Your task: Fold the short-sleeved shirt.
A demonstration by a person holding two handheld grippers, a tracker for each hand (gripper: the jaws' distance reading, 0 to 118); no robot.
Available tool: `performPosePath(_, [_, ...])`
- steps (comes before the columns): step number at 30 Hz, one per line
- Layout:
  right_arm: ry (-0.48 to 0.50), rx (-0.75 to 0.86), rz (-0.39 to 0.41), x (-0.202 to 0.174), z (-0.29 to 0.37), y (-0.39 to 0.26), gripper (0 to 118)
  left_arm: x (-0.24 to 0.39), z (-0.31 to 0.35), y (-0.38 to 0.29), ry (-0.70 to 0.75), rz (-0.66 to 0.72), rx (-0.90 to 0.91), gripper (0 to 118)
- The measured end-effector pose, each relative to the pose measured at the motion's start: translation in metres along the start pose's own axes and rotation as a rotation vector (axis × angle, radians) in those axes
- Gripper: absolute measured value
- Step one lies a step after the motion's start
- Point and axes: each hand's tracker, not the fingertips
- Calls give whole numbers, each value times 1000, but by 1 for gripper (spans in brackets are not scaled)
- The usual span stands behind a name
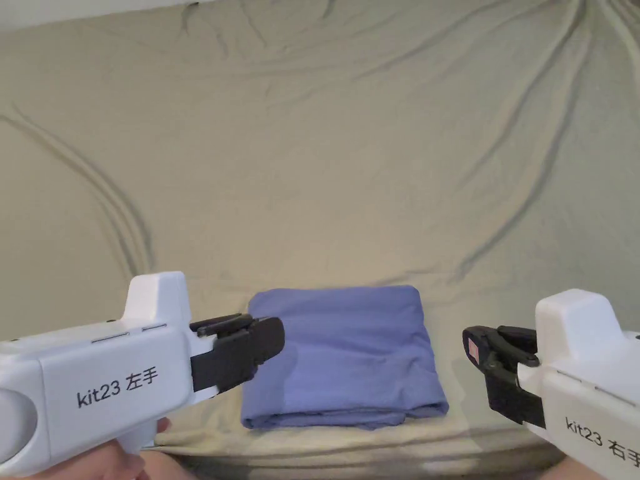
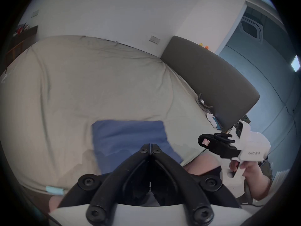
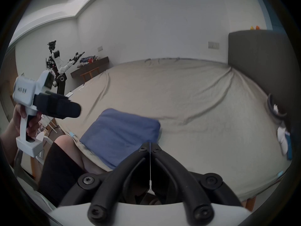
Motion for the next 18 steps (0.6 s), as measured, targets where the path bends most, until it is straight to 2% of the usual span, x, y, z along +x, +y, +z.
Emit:
performPosePath(1, [0, -55, -62, 0, -8, 4, 0, -13, 4, -6, -6, 20, -3, 0])
performPosePath(2, [18, -81, -83, -2, -15, 9, 0, -26, 6, -10, -10, 42, -6, 0])
performPosePath(6, [188, -159, -50, -17, -48, 40, 0, -68, 3, -19, 10, 201, -77, 0])
performPosePath(9, [389, -262, -126, -13, -88, 57, 0, -73, 1, -11, -39, 204, -51, 0])
performPosePath(11, [417, -310, -181, -4, -117, 55, 0, -77, 0, -8, -95, 198, -54, 0])
performPosePath(13, [461, -390, -285, 13, -146, 44, 0, -84, -2, -5, -118, 210, -58, 0])
performPosePath(15, [425, -443, -412, 34, -164, 24, 0, -96, -9, -3, -180, 267, -89, 0])
performPosePath(16, [451, -447, -471, 44, -169, 15, 0, -102, -14, -3, -226, 302, -110, 11])
performPosePath(17, [496, -429, -527, 52, -171, 10, 0, -115, -20, -3, -256, 327, -132, 29])
performPosePath(18, [528, -404, -581, 59, -168, 3, 0, -123, -27, -4, -274, 352, -160, 29])
